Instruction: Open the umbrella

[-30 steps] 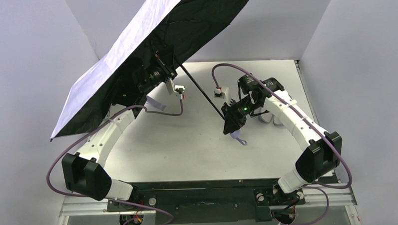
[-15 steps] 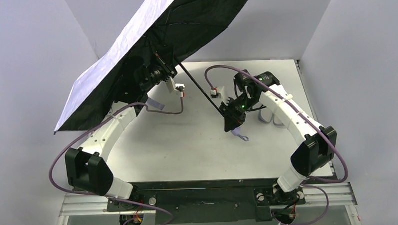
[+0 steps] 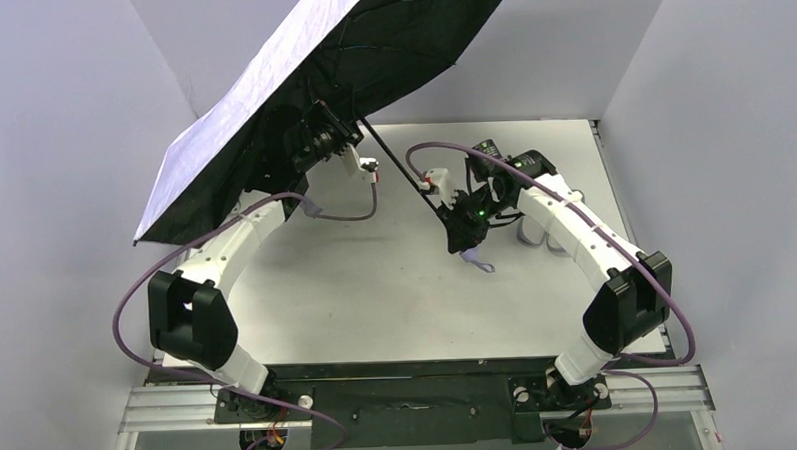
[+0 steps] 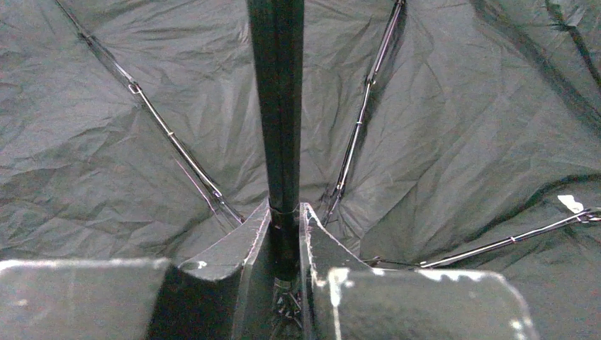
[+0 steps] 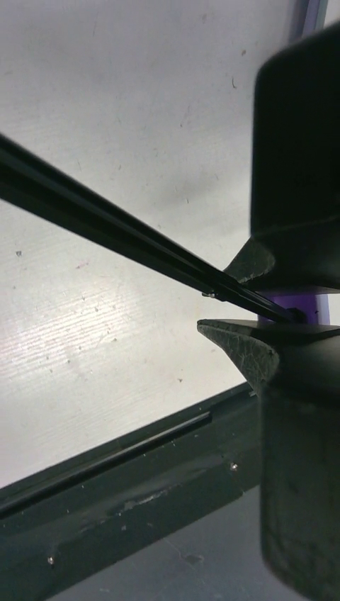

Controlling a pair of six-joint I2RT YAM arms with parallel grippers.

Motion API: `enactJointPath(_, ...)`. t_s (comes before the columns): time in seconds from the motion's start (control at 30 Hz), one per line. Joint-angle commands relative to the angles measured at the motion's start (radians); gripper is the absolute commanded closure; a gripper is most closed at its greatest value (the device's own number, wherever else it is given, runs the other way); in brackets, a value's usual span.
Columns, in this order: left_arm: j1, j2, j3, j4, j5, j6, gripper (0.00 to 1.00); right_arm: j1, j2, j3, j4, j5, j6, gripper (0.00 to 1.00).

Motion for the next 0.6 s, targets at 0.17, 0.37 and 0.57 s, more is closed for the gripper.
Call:
enactJointPath(0.17, 0.169, 0.024, 0.2, 0.338, -0.475, 0.025, 0.88, 0.048, -0.078, -0.147, -0.379, 0.112, -0.218, 1.0)
enactJointPath(0.37, 0.236, 0.017, 0.209, 0.337, -0.467, 0.024, 0.86, 0.035, -0.092, -0.217, -0.378, 0.126, -0.243, 1.0)
enactJointPath(0.57, 0.265, 0.031, 0.242, 0.334, -0.467, 0.022, 0.87, 0.022, -0.097, -0.255, -0.378, 0.139, -0.258, 1.0)
